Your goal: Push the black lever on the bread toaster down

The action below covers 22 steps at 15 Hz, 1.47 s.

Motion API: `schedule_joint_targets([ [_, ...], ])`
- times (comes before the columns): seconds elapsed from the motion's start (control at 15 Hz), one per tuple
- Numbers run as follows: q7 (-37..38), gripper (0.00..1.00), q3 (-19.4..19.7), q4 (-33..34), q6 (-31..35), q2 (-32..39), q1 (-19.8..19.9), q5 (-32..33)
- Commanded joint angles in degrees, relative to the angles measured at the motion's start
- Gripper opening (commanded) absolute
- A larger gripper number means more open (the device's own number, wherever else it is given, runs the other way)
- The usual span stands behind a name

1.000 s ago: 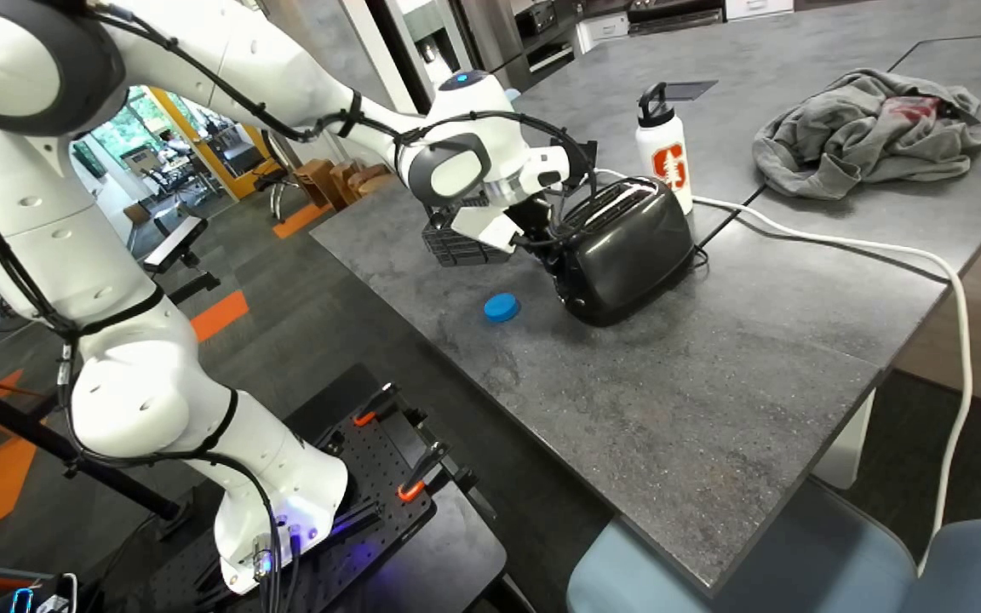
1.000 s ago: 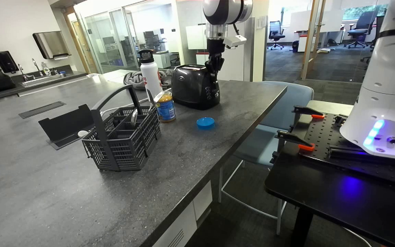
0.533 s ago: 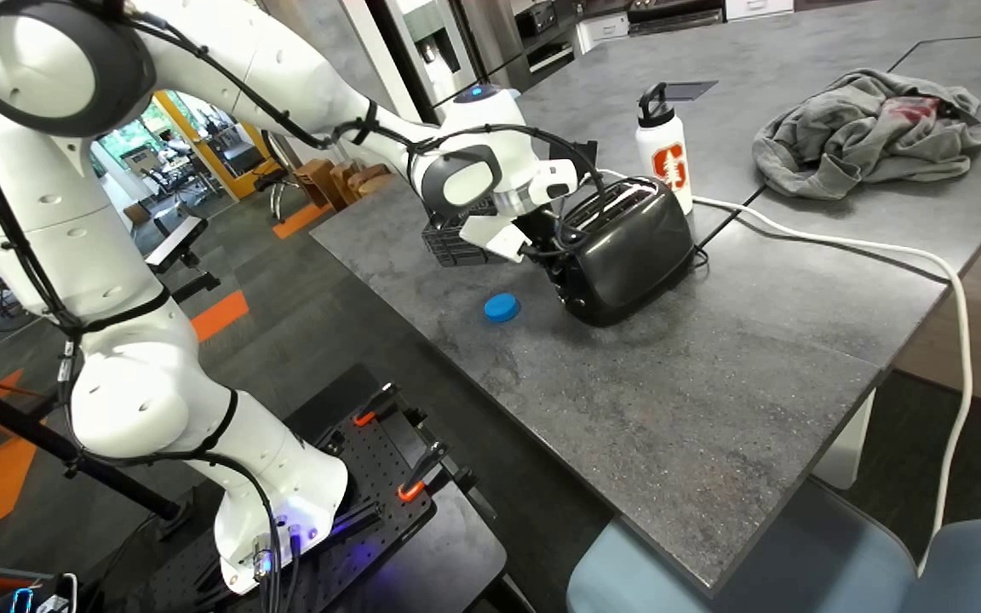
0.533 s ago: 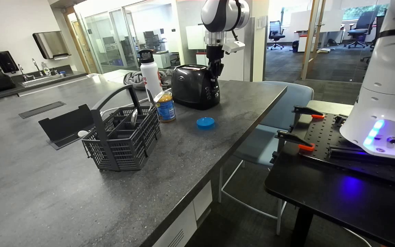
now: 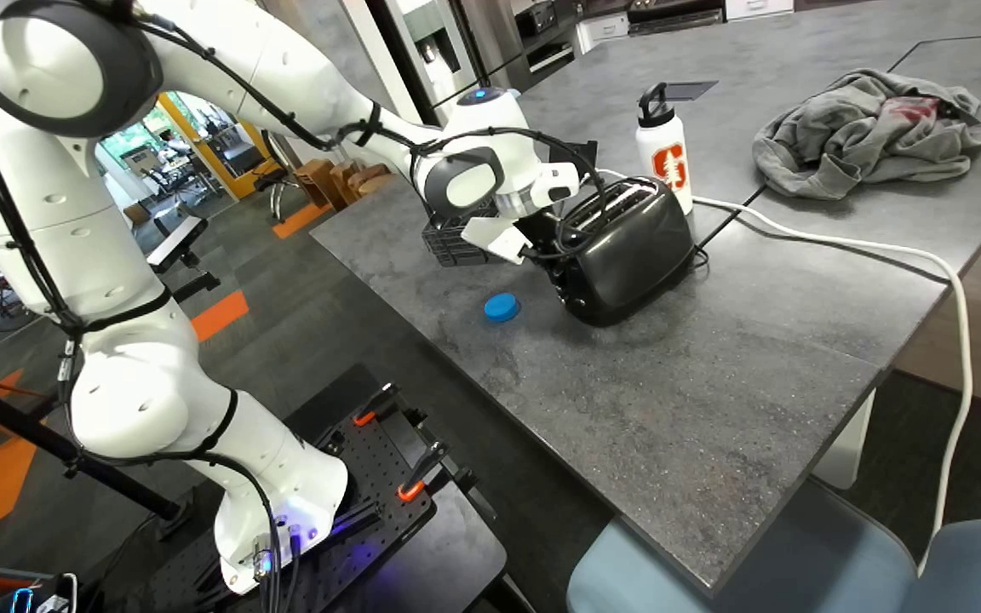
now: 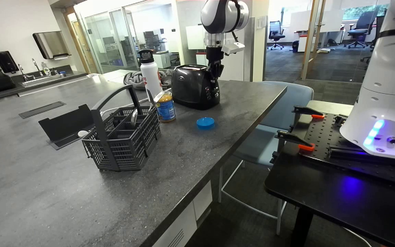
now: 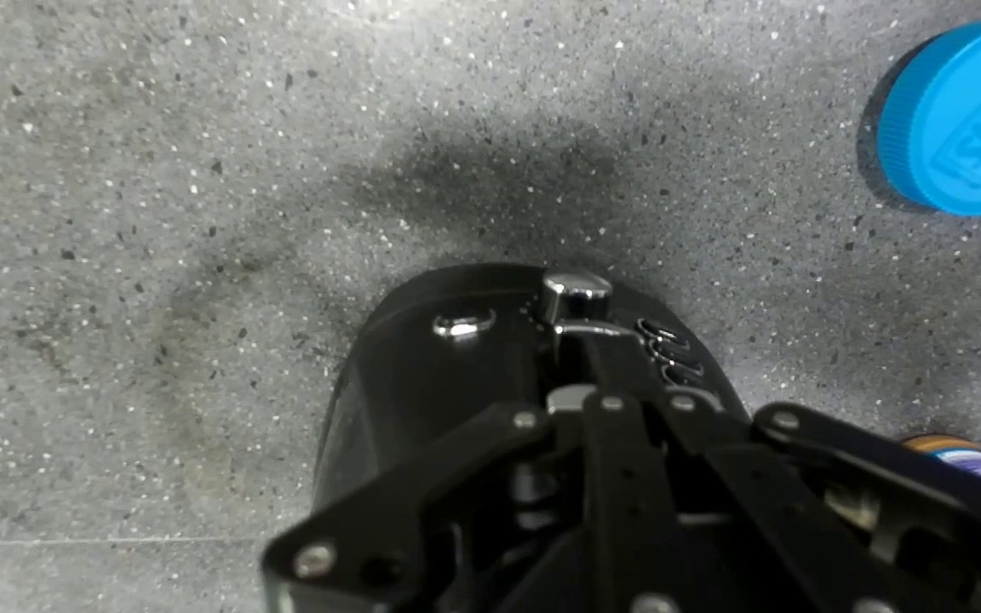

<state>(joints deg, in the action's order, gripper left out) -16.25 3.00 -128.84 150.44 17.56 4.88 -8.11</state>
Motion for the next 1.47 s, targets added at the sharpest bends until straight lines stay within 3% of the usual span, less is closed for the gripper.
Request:
schedule_joint_targets([
  [0.0,1.73,0.00,-1.09,0.83,0.92,2.61,0.96,0.55],
  [0.67,1.99,0.00,-0.88,-14.50,5.29,-19.16,-0.45,2.57],
  [1.07,6.72,0.00,-0.08,-20.76,3.34,-31.26,0.03,11.13],
  [1.4,8.73,0.00,-0.35,-23.68,3.33,-36.28,0.38,14.41],
])
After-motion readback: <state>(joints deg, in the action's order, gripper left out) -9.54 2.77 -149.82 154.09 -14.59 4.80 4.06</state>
